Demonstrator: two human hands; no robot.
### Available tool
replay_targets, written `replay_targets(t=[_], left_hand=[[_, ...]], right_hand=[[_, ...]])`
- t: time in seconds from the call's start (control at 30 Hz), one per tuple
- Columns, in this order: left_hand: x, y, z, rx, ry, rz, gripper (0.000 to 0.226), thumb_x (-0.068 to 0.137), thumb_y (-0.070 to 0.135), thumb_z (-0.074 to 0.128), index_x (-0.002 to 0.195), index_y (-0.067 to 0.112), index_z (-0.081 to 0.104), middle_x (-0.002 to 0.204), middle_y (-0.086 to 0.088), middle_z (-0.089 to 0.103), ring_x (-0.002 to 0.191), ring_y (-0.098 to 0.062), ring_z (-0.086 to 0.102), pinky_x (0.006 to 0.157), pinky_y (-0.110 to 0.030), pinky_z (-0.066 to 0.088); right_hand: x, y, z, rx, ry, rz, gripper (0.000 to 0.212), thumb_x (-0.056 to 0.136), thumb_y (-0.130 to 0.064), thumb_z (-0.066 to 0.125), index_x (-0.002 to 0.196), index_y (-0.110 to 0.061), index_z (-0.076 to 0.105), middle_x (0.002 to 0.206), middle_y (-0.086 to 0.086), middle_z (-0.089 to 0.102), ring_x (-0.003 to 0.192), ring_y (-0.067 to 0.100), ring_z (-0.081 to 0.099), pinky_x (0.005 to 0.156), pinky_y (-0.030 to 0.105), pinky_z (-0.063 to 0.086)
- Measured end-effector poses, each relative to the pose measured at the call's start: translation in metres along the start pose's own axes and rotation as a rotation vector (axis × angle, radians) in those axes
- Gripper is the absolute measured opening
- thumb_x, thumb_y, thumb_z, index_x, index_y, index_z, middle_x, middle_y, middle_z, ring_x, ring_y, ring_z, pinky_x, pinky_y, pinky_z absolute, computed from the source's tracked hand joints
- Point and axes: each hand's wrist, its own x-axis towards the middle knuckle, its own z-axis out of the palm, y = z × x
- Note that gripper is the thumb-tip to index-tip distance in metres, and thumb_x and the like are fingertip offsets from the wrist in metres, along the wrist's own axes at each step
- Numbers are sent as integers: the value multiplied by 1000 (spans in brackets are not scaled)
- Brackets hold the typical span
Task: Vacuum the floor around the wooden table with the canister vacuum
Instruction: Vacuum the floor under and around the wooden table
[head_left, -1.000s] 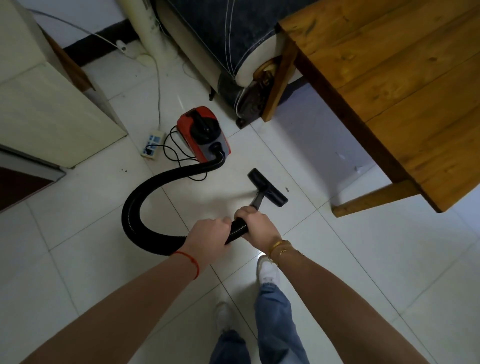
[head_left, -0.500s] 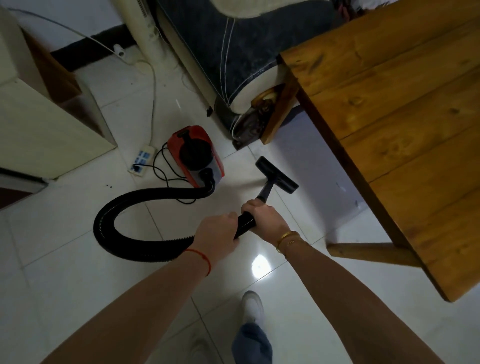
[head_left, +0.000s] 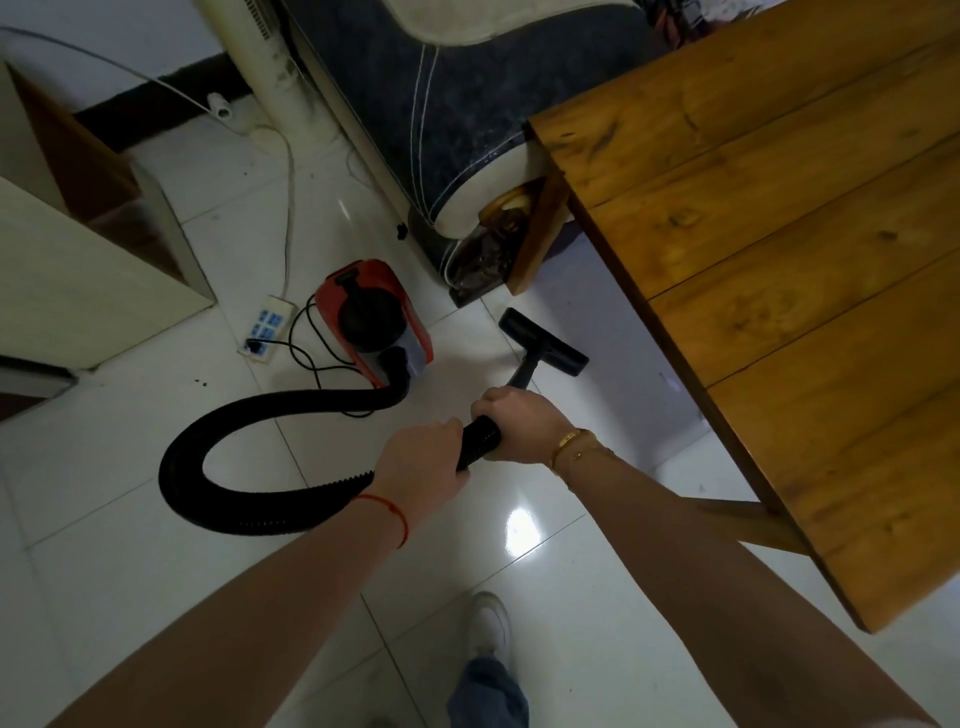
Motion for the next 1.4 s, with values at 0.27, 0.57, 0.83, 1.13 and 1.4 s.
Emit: replay_targets(t=[0.27, 0.57, 0.83, 1.13, 1.4], left_hand=[[-45, -13, 3, 75, -18, 90, 17, 88, 28, 51, 103, 20, 51, 75, 6, 46, 64, -15, 47, 59, -26, 37], [-111, -7, 30, 150, -59, 270, 14, 87, 24, 49, 99, 19, 54, 60, 8, 33, 64, -16, 45, 45, -21, 22], [-184, 14, 64, 210, -141, 428, 16, 85, 23, 52, 100, 18, 56, 84, 0, 62, 70, -19, 57, 48, -25, 29], [-232, 58, 95, 280, -174, 542, 21, 82, 24, 53, 102, 18, 57, 75, 3, 51, 79, -23, 62, 57, -25, 32], [-242, 128, 118, 274, -199, 614, 22, 81, 24, 55, 102, 18, 57, 90, -3, 63, 80, -24, 62, 60, -26, 35]], right_hand=[[-33, -49, 33, 143, -13, 101, 20, 80, -22, 67, 95, -11, 60, 98, 9, 63, 84, 27, 63, 75, 39, 55], [-101, -98, 86, 250, 45, 215, 19, 80, -22, 67, 93, -12, 59, 95, 8, 64, 84, 28, 63, 72, 36, 53], [-180, -148, 150, 335, 128, 336, 19, 80, -22, 65, 95, -11, 59, 95, 8, 63, 85, 27, 62, 75, 36, 52], [-256, -169, 200, 417, 177, 444, 19, 79, -24, 66, 94, -13, 59, 93, 6, 63, 85, 26, 61, 70, 33, 48], [-327, -145, 223, 464, 248, 539, 18, 80, -21, 65, 93, -11, 59, 95, 6, 63, 83, 26, 60, 65, 29, 42]])
